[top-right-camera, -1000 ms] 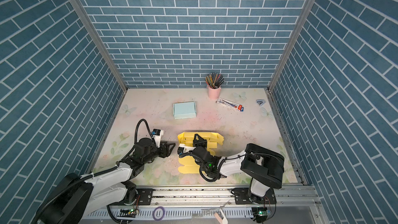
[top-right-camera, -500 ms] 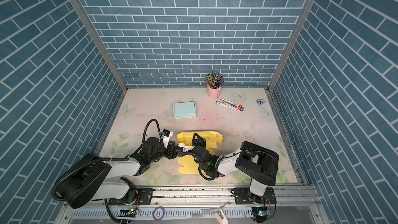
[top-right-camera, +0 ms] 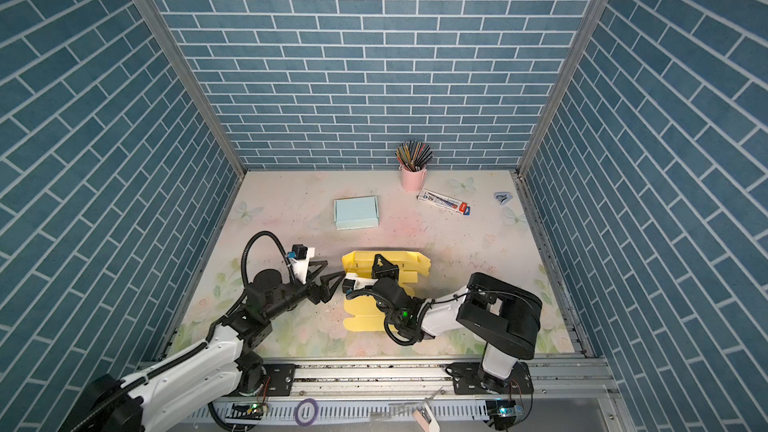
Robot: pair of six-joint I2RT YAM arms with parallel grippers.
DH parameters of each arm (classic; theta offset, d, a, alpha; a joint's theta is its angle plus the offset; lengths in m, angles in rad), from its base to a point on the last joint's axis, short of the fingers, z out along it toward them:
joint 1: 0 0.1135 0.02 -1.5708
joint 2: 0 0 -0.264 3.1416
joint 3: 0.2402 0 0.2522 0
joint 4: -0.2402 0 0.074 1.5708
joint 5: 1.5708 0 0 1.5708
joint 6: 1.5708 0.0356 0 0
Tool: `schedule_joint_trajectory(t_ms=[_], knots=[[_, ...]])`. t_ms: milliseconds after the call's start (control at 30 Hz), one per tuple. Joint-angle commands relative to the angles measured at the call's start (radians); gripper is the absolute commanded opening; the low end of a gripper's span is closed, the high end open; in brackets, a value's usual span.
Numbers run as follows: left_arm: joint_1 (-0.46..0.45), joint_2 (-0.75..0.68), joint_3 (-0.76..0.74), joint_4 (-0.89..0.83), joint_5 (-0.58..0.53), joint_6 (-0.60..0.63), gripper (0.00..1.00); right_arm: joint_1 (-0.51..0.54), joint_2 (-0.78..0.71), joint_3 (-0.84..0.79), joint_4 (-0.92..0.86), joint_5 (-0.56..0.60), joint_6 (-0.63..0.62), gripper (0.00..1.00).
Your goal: Fold the paper box
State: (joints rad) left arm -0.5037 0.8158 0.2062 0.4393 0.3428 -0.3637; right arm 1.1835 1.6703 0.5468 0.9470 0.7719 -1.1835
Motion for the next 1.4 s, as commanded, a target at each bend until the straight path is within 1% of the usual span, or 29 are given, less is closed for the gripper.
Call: schedule_joint_trajectory(t_ms=[0,100,167,300,367,433,567,733,1033,1233,1367], knots=[[0.107,0.014,0.082,-0.216,0.075,-0.049,0.8,-0.004,-0.024,-0.004,0.02,0.004,-0.02,0.0],[0.17,0.14,0.124,-0.183,0.099,-0.067,0.58,-0.005,-0.023,-0.002,0.021,0.005,-0.024,0.0],[0.19,0.252,0.148,-0.133,0.106,-0.07,0.47,-0.006,-0.027,-0.004,0.019,0.007,-0.024,0.0],[0.191,0.447,0.178,-0.007,0.13,-0.039,0.39,-0.004,-0.043,-0.004,0.002,0.004,-0.016,0.0],[0.186,0.532,0.189,0.051,0.146,-0.028,0.38,-0.004,-0.046,-0.003,-0.004,0.0,-0.009,0.0],[0.174,0.581,0.191,0.104,0.16,-0.029,0.38,-0.005,-0.039,-0.002,-0.003,-0.003,-0.008,0.0],[0.116,0.614,0.208,0.112,0.132,-0.005,0.39,-0.005,-0.013,0.004,0.0,-0.005,-0.008,0.0],[0.045,0.6,0.184,0.126,0.092,-0.01,0.4,-0.005,0.007,0.01,0.009,-0.003,-0.013,0.0],[-0.096,0.569,0.112,0.139,-0.025,-0.007,0.43,0.001,0.019,0.015,0.004,-0.005,-0.008,0.0],[-0.123,0.549,0.038,0.252,-0.035,-0.007,0.47,0.014,0.009,0.007,-0.004,0.002,-0.008,0.0],[-0.128,0.539,0.03,0.262,-0.071,0.015,0.48,0.028,0.008,0.005,-0.006,0.003,-0.005,0.0]])
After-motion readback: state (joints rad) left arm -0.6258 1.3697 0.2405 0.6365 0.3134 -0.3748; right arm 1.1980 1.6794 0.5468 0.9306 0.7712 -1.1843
